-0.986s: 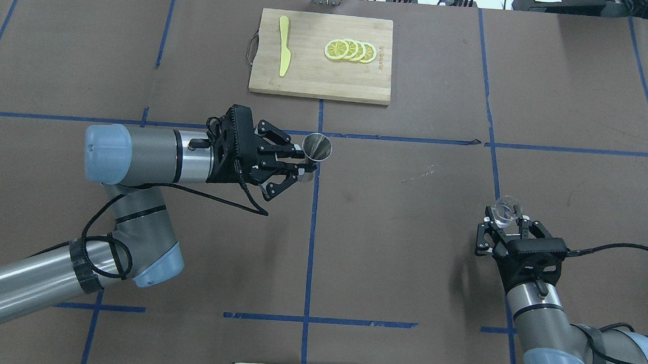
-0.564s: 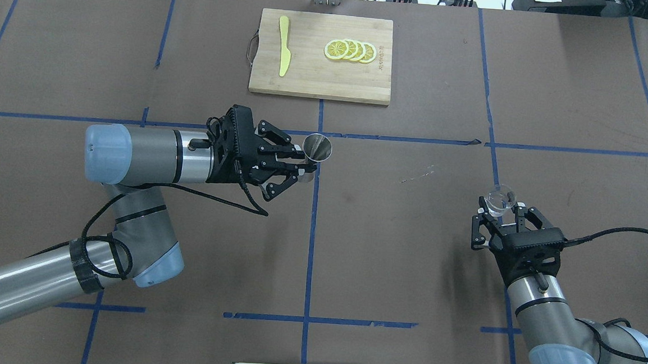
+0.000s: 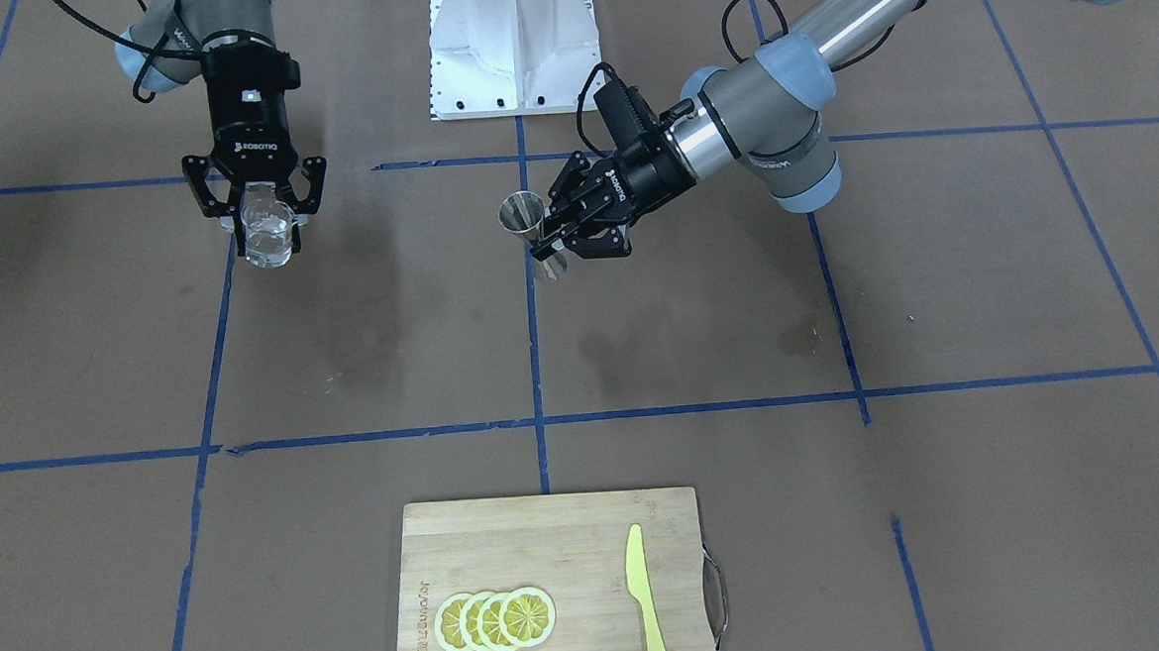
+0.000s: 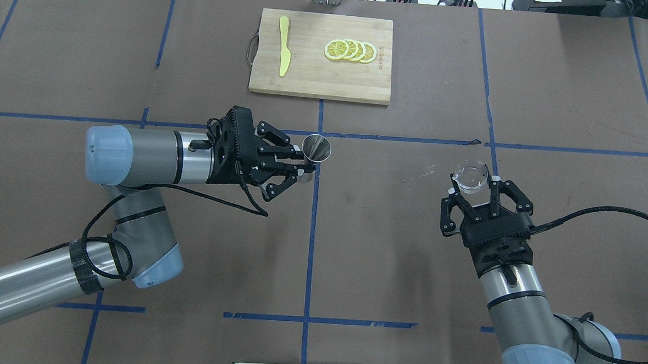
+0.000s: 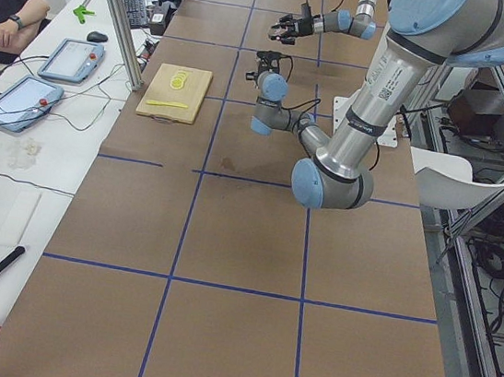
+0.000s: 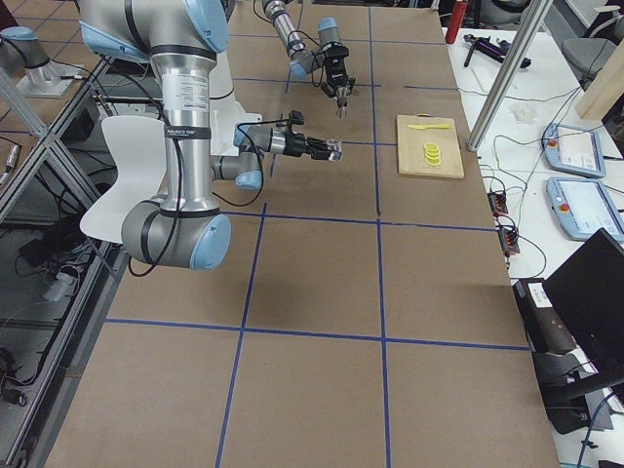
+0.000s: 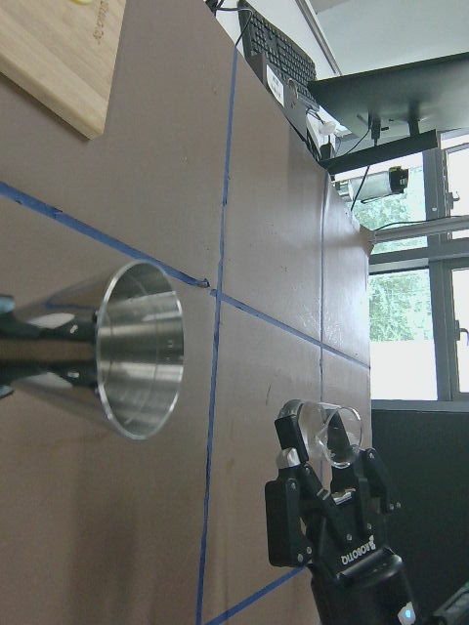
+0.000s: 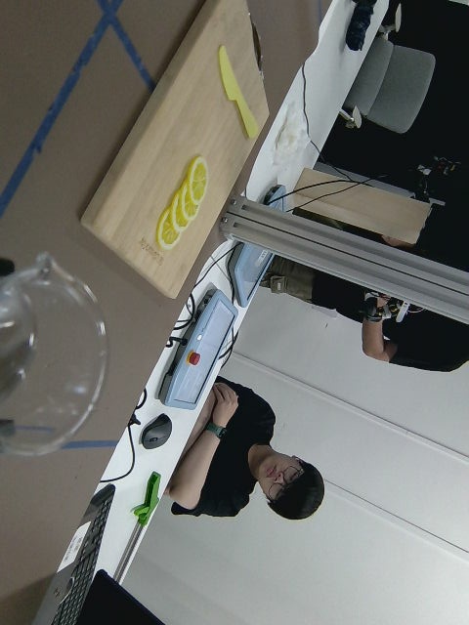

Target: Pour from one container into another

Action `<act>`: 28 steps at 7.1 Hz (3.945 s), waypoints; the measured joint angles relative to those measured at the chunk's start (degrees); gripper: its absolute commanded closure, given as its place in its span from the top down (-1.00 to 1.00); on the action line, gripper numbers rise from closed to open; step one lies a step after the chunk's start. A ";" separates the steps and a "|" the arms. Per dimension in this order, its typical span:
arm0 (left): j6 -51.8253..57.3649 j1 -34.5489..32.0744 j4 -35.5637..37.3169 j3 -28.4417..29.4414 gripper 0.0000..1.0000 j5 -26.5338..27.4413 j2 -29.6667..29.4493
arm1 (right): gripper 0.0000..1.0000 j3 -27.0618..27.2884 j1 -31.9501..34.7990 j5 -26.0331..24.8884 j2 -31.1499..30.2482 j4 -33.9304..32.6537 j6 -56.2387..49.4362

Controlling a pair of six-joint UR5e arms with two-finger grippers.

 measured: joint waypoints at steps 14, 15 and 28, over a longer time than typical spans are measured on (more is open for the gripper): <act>-0.09 1.67 -0.36 -0.13 -1.00 0.19 0.31 | -1.00 0.98 2.47 1.51 25.20 -35.47 -12.14; -0.09 1.69 -0.40 -0.13 -1.00 0.19 0.32 | -1.00 1.00 2.53 2.04 25.60 -37.46 -12.15; -0.09 1.80 -0.37 -0.25 -1.00 0.19 0.06 | -1.00 0.85 0.91 2.19 27.83 -44.73 -16.85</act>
